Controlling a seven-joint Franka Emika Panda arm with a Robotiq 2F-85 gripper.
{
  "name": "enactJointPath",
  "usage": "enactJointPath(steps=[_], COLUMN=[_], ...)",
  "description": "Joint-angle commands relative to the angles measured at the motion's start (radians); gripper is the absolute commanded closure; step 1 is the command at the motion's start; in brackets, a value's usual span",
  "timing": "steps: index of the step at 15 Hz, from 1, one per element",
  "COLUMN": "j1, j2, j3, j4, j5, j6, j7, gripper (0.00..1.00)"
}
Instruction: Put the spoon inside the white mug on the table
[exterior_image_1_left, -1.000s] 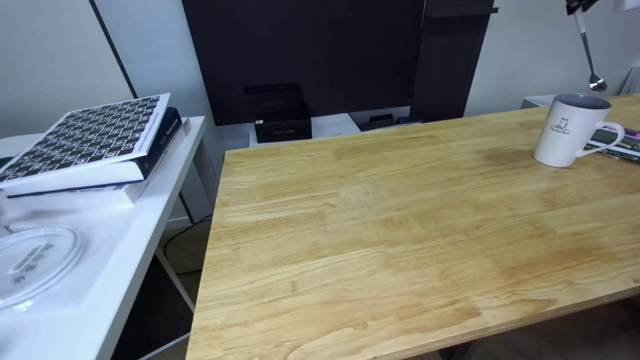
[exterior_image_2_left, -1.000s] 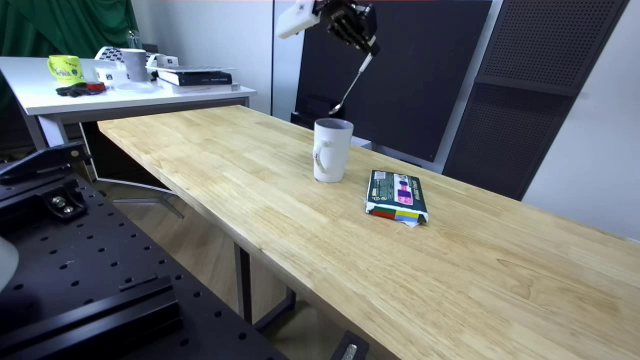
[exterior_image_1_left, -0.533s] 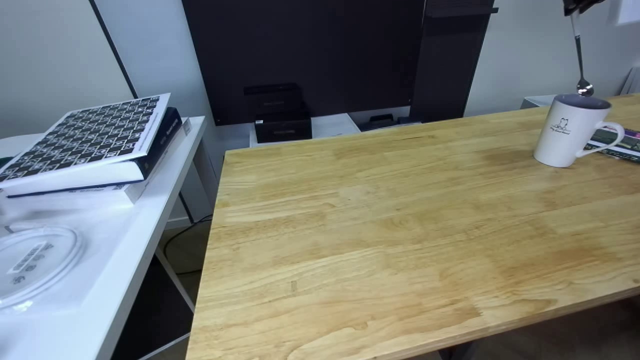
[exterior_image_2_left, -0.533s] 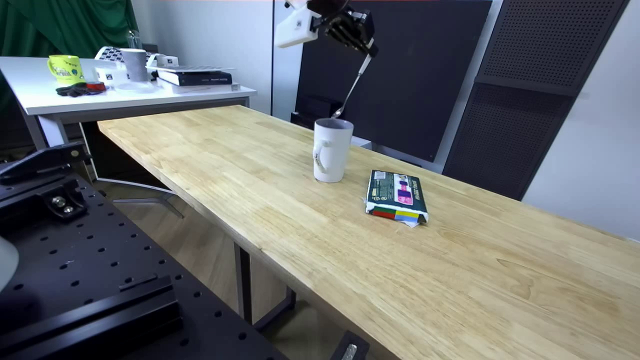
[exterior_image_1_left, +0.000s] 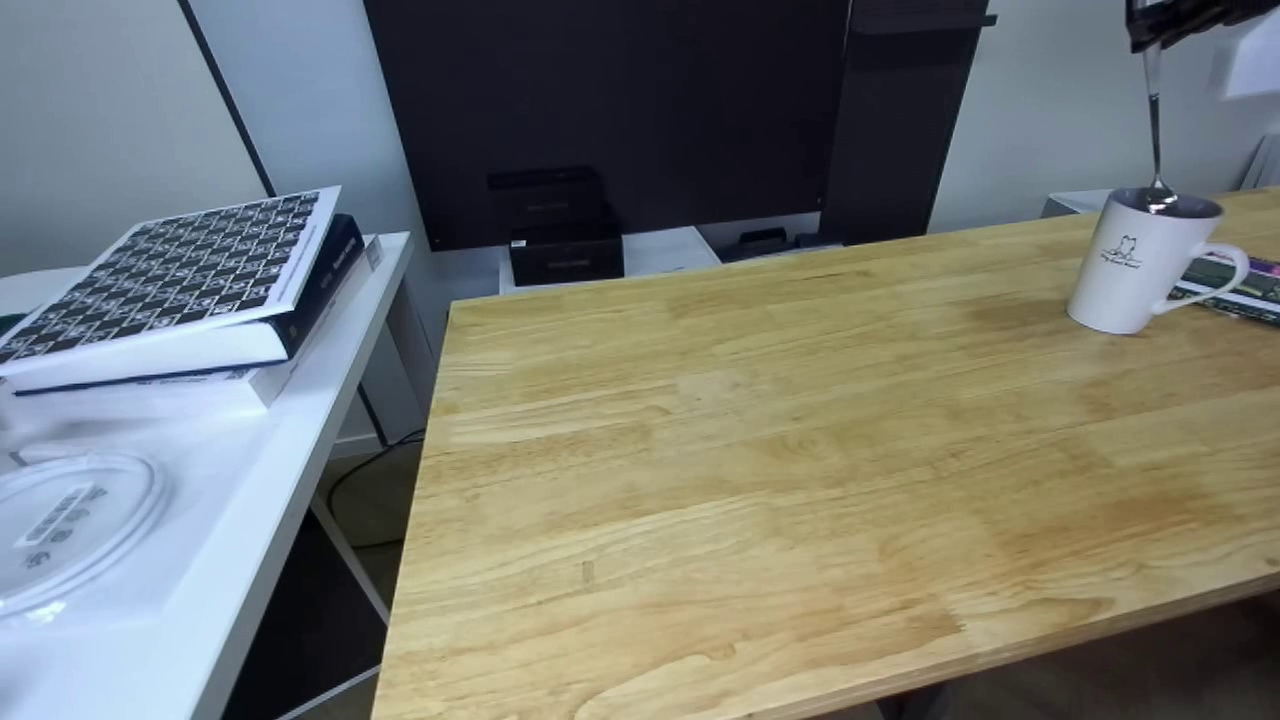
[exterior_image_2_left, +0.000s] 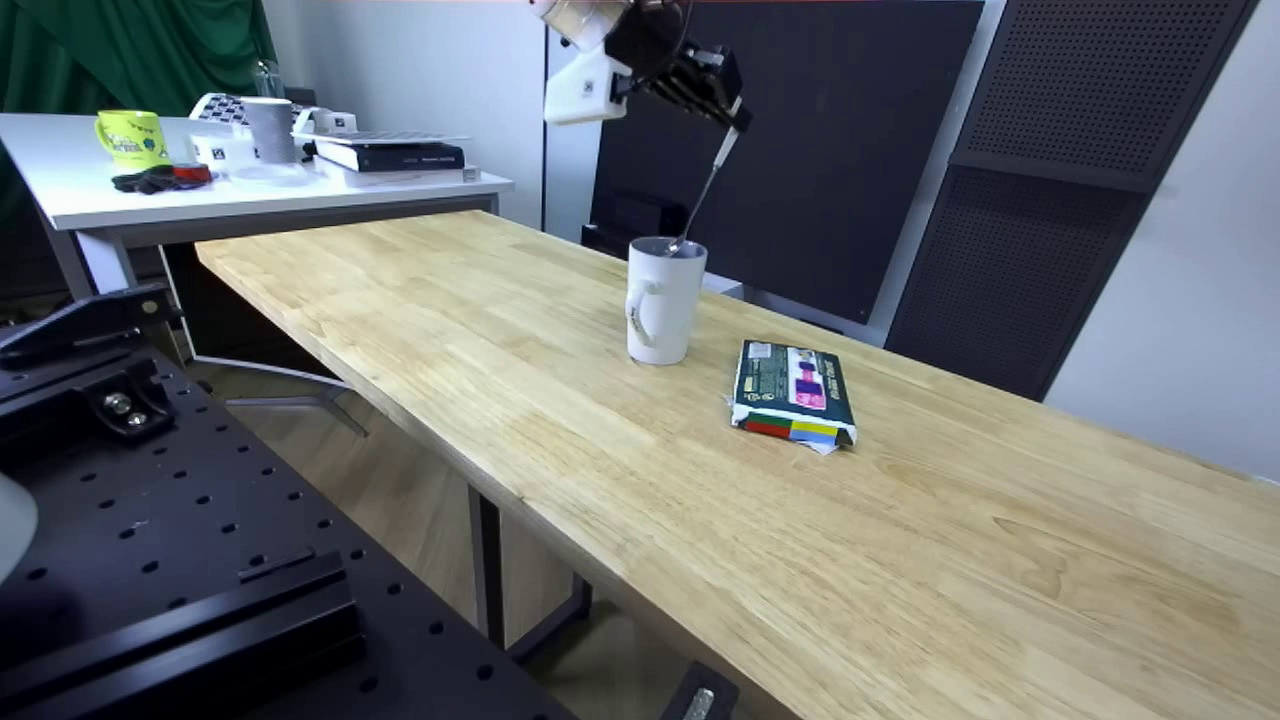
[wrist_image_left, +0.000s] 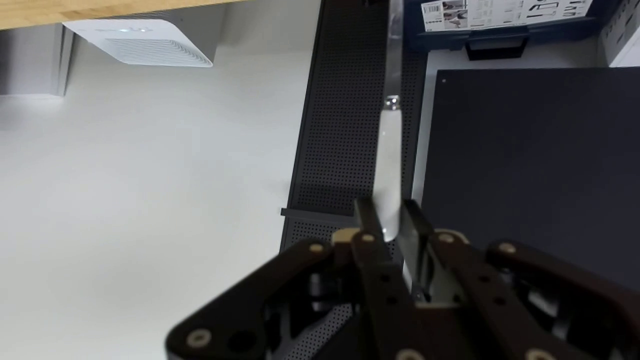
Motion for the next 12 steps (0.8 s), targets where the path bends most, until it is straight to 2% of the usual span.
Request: enactJointPath(steps=[1,3,4,5,6,7,8,10,11,12], j1=[-0.065,-0.097,-0.251,-0.294,-0.372,-0.262,-0.303,-0.319,-0.317,-0.316], j2=[-0.046,-0.045,-0.099,-0.092,-0.072,-0.030,-0.031,-0.029,-0.021,-0.016], j3=[0.078,0.115,0.280,0.327,0.409,0.293,0.329,0.336,0.330,0.326], j4=[-0.034,-0.044,-0.062,-0.067,-0.074,-0.070,-0.078,-0.085,-0.081,-0.077], j5=[-0.006,-0.006,0.003,-0.004,-0.040,-0.047,-0.051,-0.032,-0.027,-0.021], j6=[-0.055,-0.070,-0.131,-0.149,-0.173,-0.133,-0.138,-0.135,-0.128,-0.123], j7=[0.000,0.000,-0.060,-0.053,-0.008,0.043,0.038,0.013,0.011,0.005], gripper=[0.96,0.96,0.96,0.96,0.96,0.96,0.96,0.96,0.59,0.58])
